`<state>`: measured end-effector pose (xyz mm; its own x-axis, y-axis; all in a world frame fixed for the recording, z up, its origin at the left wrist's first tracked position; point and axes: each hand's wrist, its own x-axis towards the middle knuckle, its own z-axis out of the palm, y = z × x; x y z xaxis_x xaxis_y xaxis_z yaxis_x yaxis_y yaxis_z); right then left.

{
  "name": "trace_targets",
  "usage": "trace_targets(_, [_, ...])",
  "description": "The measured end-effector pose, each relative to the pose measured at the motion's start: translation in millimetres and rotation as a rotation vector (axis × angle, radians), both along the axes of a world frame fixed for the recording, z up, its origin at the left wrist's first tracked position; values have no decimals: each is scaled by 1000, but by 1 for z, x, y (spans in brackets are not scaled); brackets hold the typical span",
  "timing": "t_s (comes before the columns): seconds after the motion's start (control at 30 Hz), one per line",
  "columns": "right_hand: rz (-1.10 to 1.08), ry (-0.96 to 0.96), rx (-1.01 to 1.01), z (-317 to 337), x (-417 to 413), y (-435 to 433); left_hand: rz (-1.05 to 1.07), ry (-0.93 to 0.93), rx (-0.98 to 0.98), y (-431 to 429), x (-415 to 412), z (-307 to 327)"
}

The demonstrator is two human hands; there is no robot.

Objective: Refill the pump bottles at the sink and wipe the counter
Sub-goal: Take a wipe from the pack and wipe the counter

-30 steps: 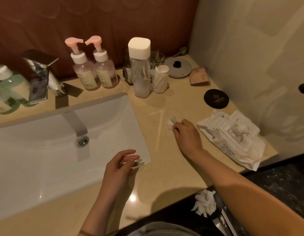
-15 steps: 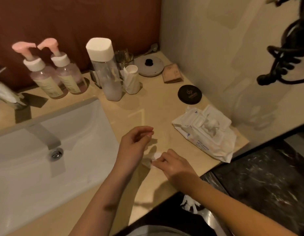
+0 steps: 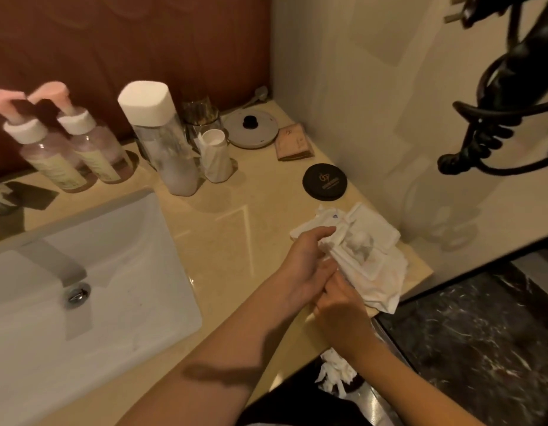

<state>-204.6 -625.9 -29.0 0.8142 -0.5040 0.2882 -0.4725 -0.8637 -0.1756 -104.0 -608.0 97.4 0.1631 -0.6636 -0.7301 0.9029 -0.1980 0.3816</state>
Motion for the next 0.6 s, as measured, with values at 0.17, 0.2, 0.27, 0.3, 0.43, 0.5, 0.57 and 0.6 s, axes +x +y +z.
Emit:
trace_targets(0.17, [-123, 37, 267, 2, 13, -21, 51, 28, -61, -14, 6, 9])
trace_targets(0.2, [-151, 47, 338, 3, 19, -28, 51, 17, -63, -17, 8, 8])
trace_targets(0.27, [-208, 48, 372, 8, 32, -40, 46, -32, -75, -21, 14, 8])
trace_targets(0.3, [-246, 79, 333, 13, 39, -43, 43, -66, -83, -22, 16, 8])
trace_targets(0.43, [-218, 91, 258, 25, 60, -48, 42, -281, -83, -13, 29, 6])
trace_targets(0.5, [-207, 46, 272, 27, 73, -49, 73, -386, -75, 0, 39, 6])
trace_targets(0.57, [-162, 90, 271, 33, 85, -41, 87, -483, -63, 17, 50, 3])
trace_targets(0.6, [-128, 103, 242, 35, 90, -35, 107, -506, -62, 27, 55, 1])
